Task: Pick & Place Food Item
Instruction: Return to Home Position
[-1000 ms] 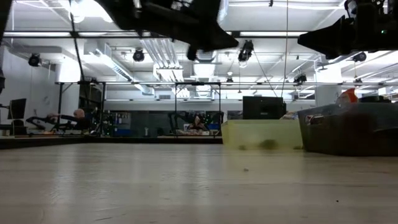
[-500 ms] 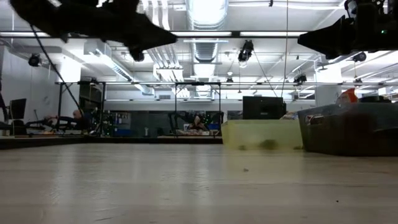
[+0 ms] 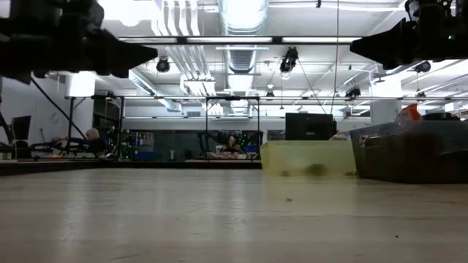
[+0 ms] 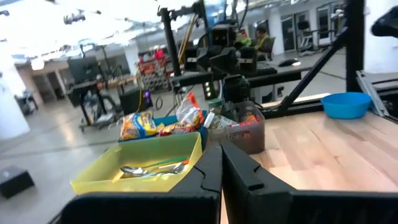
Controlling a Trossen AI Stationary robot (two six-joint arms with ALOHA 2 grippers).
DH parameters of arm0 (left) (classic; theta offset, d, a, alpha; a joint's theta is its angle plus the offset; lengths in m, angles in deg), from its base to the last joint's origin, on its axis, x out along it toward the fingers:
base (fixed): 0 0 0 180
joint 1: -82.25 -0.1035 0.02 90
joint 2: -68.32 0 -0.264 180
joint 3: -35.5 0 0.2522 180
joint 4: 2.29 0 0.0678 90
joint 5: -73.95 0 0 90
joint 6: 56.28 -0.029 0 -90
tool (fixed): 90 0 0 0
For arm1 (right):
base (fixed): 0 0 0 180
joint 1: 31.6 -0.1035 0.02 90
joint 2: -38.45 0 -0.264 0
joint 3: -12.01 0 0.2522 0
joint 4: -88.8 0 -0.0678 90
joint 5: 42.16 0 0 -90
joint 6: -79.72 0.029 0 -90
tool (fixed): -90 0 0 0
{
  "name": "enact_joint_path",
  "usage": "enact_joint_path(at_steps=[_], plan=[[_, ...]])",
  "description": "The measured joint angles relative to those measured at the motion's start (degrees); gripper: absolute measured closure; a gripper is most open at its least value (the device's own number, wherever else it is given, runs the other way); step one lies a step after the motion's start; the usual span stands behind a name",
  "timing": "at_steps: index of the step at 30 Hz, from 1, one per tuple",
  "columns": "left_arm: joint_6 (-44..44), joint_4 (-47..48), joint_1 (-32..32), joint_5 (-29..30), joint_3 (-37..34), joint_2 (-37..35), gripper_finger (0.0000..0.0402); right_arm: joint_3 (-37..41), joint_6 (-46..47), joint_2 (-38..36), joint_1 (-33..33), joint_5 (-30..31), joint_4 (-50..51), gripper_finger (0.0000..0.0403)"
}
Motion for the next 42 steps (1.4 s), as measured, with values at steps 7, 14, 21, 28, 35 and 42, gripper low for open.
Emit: enact_joint_path(at_steps=[7, 14, 21, 28, 35, 42], plan=[[-5.3, -5.0, 0.1, -5.5, -5.3, -3.8, 0.0401, 0.0, 0.0, 0.0, 0.0, 0.0, 0.0, 0.0266], [-6.6, 0.7, 0.1, -3.8, -5.3, -7.9, 0.0401, 0.0, 0.0, 0.0, 0.0, 0.0, 0.0, 0.0266], [-7.0, 6.9, 0.1, -1.5, -5.4, -14.3, 0.0401, 0.0, 0.0, -0.1, 0.0, 0.0, 0.0, 0.0266], [-7.0, 17.5, 0.1, 1.4, -5.4, -23.6, 0.0401, 0.0, 0.0, -0.1, 0.0, 0.0, 0.0, 0.0266], [-6.8, 30.2, 0.4, 1.4, -5.4, -35.5, 0.0401, 0.0, 0.0, 0.0, 0.0, 0.0, 0.0, 0.0266], [-6.8, 44.9, 0.6, 0.0, -5.4, -49.6, 0.0401, 0.0, 0.0, -0.1, 0.0, 0.0, 0.0, 0.0266]])
